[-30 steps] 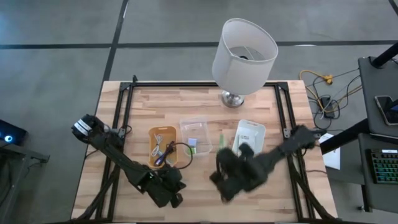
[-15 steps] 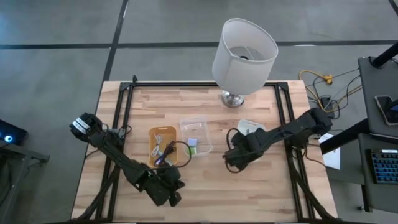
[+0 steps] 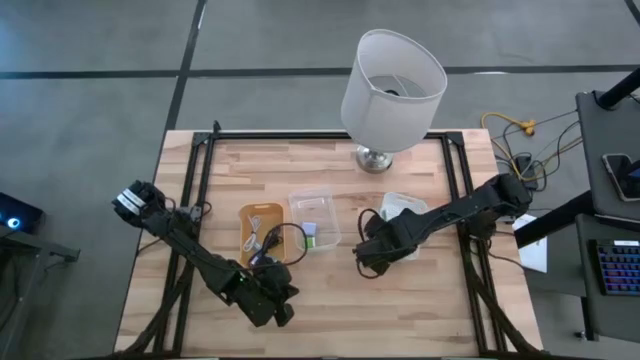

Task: Pick and place items into bin
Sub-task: Put the card reader box into the white bin, then adjust the bins

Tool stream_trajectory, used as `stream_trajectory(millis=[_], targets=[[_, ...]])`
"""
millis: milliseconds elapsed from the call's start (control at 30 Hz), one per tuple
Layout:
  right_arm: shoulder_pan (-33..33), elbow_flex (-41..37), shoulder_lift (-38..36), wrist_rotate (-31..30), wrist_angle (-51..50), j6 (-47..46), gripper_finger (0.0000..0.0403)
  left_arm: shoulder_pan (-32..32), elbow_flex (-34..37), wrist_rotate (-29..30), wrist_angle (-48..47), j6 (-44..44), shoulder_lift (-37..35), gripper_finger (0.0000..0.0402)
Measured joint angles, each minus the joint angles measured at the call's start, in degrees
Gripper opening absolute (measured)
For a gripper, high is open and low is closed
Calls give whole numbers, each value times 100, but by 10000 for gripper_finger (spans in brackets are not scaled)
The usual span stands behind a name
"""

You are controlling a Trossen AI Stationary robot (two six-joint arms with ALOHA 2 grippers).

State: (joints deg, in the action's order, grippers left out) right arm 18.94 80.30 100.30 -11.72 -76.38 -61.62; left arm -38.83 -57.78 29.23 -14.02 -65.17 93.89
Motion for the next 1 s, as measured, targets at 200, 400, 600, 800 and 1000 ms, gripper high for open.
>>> stream_trajectory(millis=[200,400,600,800,1000], targets=[[31,-9,22,28,138,12,132,11,0,-2,10,-44,-4,0],[197,111,18,165,121,7,198,19,-50,-19,328,-31,-307,0],[646,316,-8,-309,215,-358,209,143,-46,94,252,331,-830,0],[900,547,-23,-832,-92,-2572,187,456,-16,148,211,455,-1437,0],[888,517,-73,-1078,-630,-3370,93,955,-9,331,-638,446,-1971,0]])
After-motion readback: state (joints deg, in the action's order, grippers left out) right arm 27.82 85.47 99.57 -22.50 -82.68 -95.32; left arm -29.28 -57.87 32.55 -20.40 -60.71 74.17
